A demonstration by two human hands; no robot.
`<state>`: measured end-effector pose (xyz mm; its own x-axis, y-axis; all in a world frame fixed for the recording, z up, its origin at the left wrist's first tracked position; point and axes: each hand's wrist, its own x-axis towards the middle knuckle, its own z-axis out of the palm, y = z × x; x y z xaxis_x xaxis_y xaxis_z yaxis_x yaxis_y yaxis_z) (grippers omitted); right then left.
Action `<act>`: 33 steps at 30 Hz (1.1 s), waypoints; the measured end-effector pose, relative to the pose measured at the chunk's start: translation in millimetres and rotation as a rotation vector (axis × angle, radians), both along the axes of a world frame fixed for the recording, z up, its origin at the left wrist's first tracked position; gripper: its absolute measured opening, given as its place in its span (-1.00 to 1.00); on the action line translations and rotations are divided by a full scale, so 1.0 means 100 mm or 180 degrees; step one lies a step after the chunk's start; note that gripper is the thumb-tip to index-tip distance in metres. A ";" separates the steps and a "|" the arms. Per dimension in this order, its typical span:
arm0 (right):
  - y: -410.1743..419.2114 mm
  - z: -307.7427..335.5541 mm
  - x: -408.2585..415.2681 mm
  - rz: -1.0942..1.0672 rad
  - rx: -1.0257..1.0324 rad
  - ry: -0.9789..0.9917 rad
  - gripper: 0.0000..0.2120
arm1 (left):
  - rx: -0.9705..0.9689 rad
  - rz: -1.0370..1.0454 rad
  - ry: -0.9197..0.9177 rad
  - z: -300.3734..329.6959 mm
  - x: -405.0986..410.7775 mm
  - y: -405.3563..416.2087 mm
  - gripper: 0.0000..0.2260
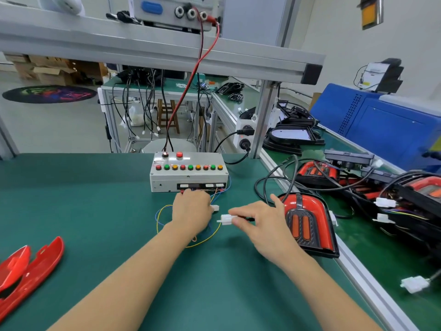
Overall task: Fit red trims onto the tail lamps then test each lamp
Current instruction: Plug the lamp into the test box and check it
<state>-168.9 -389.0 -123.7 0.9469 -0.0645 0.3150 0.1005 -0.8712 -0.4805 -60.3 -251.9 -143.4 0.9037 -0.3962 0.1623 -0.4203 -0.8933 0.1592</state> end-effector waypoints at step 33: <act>0.11 0.22 0.02 -0.0010 0.0750 0.0008 -0.85 | -0.3783 -0.0608 0.1473 0.15 -0.48 0.49 -0.70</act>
